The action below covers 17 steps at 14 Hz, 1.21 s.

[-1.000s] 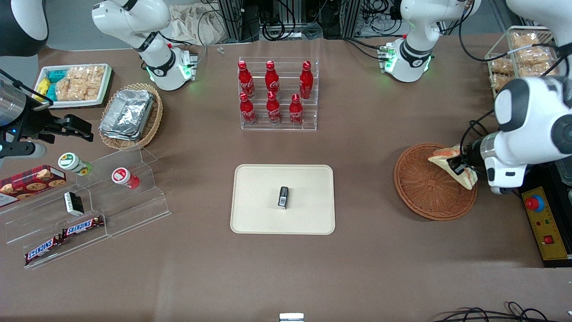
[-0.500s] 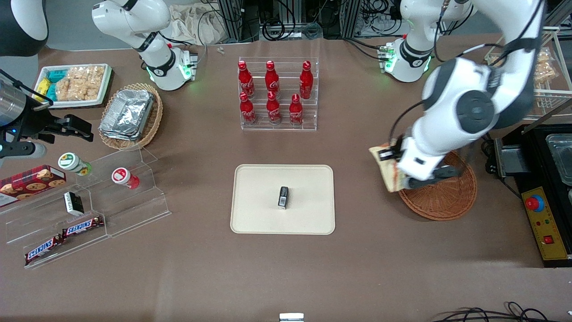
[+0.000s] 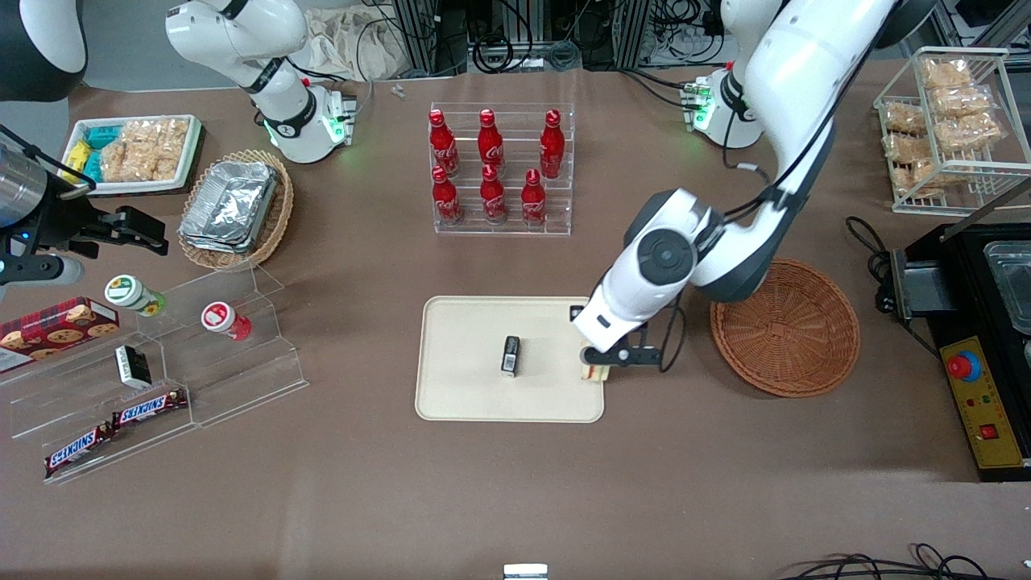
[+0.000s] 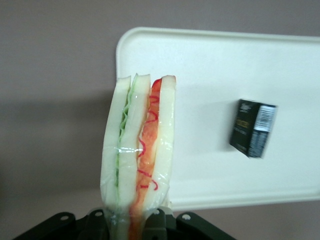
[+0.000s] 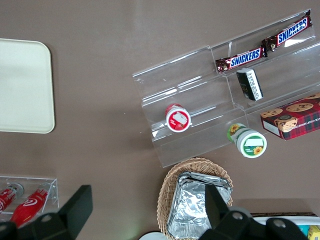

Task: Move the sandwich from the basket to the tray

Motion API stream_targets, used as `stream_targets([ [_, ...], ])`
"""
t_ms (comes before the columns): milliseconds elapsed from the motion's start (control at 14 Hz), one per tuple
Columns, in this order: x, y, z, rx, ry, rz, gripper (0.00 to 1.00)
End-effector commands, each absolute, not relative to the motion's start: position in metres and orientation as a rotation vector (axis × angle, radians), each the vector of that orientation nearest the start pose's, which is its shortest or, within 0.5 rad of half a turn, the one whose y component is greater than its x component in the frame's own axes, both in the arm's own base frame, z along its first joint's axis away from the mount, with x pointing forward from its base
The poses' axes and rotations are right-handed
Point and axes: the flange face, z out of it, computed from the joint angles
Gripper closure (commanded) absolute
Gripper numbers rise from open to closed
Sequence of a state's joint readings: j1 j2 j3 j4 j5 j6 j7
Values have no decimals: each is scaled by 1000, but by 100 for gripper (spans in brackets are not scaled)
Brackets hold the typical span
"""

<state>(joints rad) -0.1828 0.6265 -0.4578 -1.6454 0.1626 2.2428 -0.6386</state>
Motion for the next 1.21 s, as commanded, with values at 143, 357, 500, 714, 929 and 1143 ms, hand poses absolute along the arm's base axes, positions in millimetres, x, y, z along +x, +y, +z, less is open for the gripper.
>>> stream_targets([
  [143,585,-381,248,-3242,41,86,85],
  [357,584,-378,238,-3247,60,51,0],
  [500,586,-376,246,-3250,53,32,0],
  [714,606,-341,333,-3228,-17,-83,0],
  [929,606,-299,441,-3151,-101,-150,0],
  [1143,602,-236,503,-3148,-96,-97,0],
])
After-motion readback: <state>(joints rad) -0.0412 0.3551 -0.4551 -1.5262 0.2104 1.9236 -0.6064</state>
